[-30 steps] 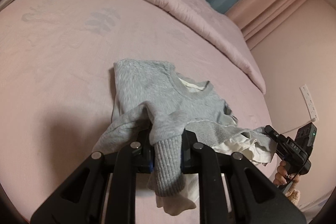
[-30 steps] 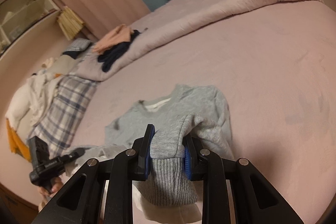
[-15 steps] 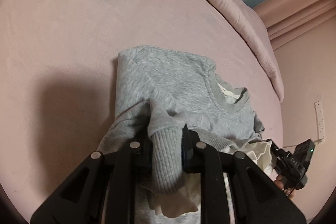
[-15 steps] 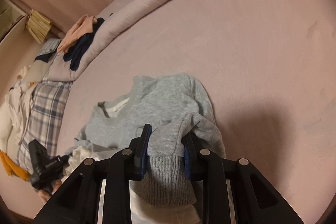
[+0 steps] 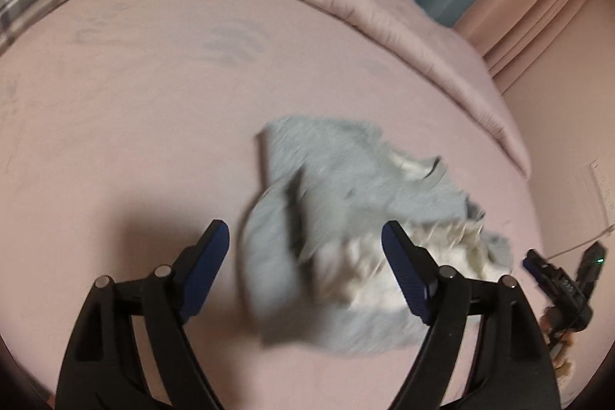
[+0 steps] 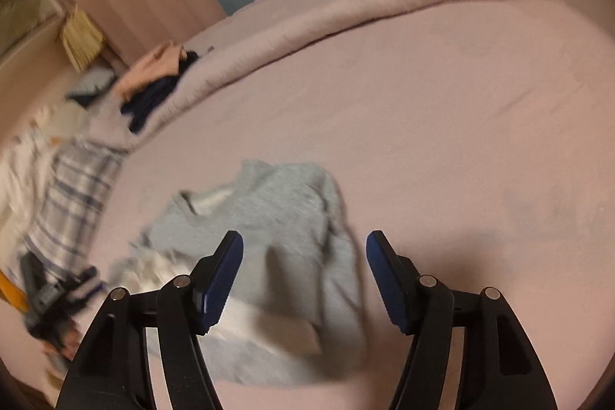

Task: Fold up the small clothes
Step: 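Open both grippers and release the hem onto the sweatshirt body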

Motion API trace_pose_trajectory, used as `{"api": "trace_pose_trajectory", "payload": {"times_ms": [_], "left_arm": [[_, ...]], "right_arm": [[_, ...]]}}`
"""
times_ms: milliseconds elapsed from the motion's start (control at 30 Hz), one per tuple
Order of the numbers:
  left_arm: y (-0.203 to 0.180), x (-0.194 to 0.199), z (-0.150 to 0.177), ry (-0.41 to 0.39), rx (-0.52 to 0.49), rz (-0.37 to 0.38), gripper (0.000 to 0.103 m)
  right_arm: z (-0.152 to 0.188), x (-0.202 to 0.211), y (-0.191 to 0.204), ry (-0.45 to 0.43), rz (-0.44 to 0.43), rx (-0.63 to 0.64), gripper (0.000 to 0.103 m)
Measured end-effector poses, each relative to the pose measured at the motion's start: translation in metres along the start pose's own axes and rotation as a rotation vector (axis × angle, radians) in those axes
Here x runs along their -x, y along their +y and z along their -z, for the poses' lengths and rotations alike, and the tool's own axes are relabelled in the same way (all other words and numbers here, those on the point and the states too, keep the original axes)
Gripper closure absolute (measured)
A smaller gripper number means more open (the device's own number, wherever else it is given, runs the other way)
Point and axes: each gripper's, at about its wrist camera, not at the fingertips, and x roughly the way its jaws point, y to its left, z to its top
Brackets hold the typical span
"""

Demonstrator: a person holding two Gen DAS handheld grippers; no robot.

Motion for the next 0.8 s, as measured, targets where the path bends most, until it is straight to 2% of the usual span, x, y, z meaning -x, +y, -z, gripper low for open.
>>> {"api": "trace_pose_trajectory", "payload": {"times_ms": [100,167,267,333,400,433,467,500,533,600,800], "left_arm": [[0.003,0.008,0.019,0.021,-0.007,0.034,0.025],[0.0,0.011,0.027,0.026,-0.016,0.068,0.031],[-0.012,0.005,0.032,0.05,-0.047,0.131,0.037],[-0.02,-0.011,0.031,0.093,-0.047,0.123,0.043],[-0.023,-0.023,0.029,0.113,-0.043,0.114,0.045],[-0.025,-0.029,0.028,0.121,-0.041,0.103,0.047],[-0.026,-0.034,0.027,0.125,-0.036,0.093,0.058],[-0.025,-0.039,0.025,0.129,-0.027,0.079,0.069],[-0.025,-0.041,0.024,0.134,-0.018,0.068,0.088],[-0.021,-0.042,0.017,0.13,0.003,0.07,0.091],[-0.037,-0.028,-0.012,0.023,-0.035,0.097,0.095]], "right_arm": [[0.019,0.01,0.01,-0.013,0.076,0.113,0.036],[0.033,0.011,0.017,-0.009,0.101,0.174,0.036],[0.042,0.009,0.024,0.007,0.075,0.234,0.036],[0.04,0.001,0.029,0.018,0.059,0.25,0.036],[0.036,-0.011,0.03,0.038,0.044,0.243,0.036],[0.034,-0.017,0.03,0.053,0.044,0.227,0.04],[0.032,-0.023,0.029,0.066,0.046,0.216,0.044],[0.032,-0.028,0.029,0.077,0.042,0.214,0.056],[0.03,-0.035,0.027,0.095,0.037,0.212,0.067],[0.03,-0.033,0.027,0.09,0.031,0.202,0.079],[0.007,-0.02,0.038,0.031,0.013,0.222,0.081]]}}
